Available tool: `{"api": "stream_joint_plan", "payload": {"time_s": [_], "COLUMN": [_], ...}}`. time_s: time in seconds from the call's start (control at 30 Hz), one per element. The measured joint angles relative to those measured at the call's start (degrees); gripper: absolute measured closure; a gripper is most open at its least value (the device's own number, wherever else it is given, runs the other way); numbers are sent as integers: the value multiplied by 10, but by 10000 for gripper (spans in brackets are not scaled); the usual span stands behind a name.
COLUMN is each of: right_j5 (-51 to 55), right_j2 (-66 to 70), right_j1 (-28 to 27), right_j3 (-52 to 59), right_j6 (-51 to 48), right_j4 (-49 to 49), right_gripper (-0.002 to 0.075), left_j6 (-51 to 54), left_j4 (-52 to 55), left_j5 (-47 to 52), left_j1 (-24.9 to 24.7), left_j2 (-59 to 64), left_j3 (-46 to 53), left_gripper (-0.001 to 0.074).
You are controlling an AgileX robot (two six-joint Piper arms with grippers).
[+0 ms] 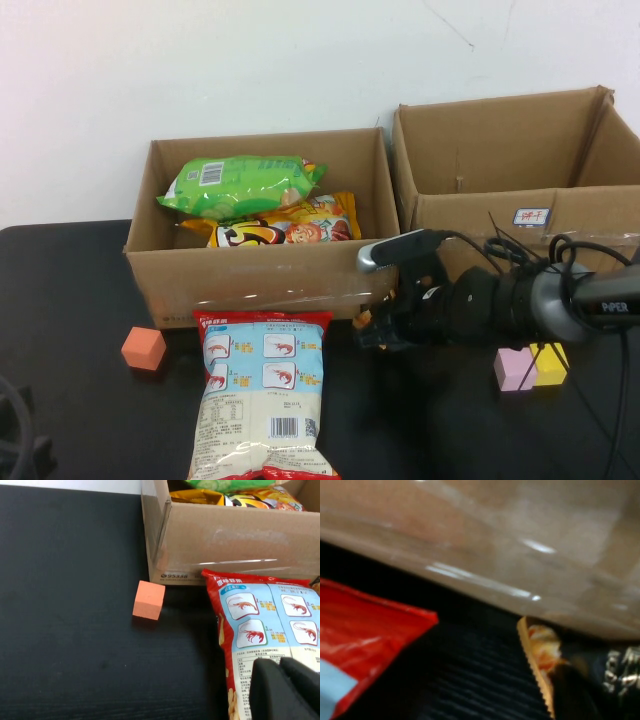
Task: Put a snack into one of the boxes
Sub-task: Pick up the biscuit, then place the biscuit in the biscuit box
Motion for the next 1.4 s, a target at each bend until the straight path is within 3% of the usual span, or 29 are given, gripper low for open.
{"api": "stream_joint_plan", "payload": {"time_s": [0.1,0.2,0.6,0.87,1.1,1.4], "right_j5": [16,30,161,233,179,33], "right_j2": [0,0,-86,-170,-282,-310], "right_j1": [1,1,1,2,-7,-102], "right_j3": [-4,-4,-5,-4,-4,-4], "right_j6": [0,0,-1,0,-12,-13], "right_j4": [0,0,3,58,49,80], "right_gripper": [631,680,692,692,693,693], "left_j6": [0,0,0,0,1,1], "left_j4": [0,0,0,0,0,0], "left_j5": [0,0,5,8,19,22], "left_j1": [0,0,0,0,0,0], "left_j2": [0,0,0,0,0,0], "left_j3": [0,0,0,0,0,0], "left_gripper": [728,728,728,728,728,728]}}
